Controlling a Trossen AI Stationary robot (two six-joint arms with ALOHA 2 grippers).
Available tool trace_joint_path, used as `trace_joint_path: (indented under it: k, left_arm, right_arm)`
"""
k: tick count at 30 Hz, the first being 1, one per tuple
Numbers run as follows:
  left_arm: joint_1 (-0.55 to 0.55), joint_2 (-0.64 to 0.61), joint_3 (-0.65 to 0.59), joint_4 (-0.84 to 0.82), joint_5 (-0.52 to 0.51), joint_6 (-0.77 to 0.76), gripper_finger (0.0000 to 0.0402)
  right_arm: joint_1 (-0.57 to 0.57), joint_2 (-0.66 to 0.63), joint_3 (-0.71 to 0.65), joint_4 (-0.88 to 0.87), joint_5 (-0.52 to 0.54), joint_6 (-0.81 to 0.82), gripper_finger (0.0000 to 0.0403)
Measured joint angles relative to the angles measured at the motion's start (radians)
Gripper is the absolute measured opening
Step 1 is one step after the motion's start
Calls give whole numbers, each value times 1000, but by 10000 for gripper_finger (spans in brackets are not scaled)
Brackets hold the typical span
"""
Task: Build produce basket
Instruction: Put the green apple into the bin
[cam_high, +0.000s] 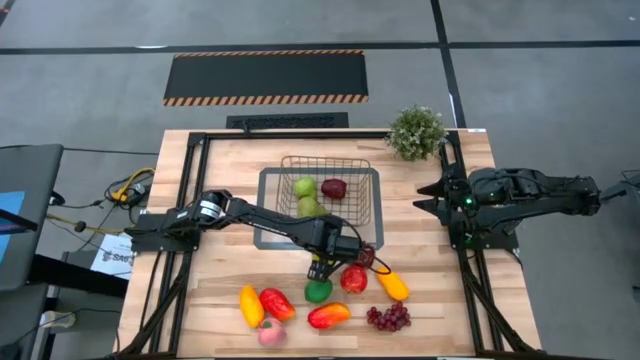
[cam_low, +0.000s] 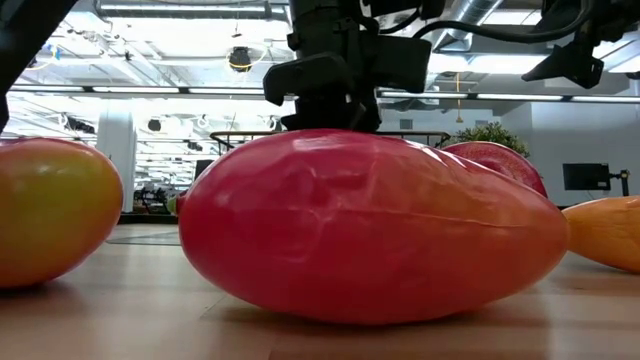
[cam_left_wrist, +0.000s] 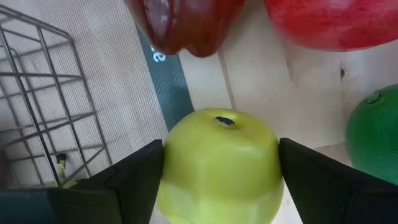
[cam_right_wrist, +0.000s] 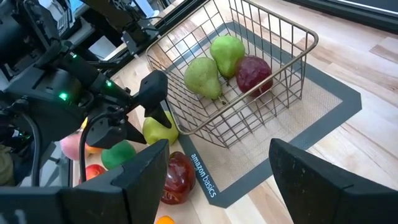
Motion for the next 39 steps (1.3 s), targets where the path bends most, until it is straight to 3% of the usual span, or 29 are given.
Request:
trace_joint_path:
  k: [23,33,39]
  left_arm:
    - [0,8,220,-108,28,-115,266]
    - [47,-4,446,-265,69,-154,265]
    - [115,-77,439,-275,-61,-188,265]
  right_arm:
    - [0,0,0,-1,0,-1,300]
    - [0,0,0,-1,0,-1,300]
    - [0,0,0,-3,1,-1,300]
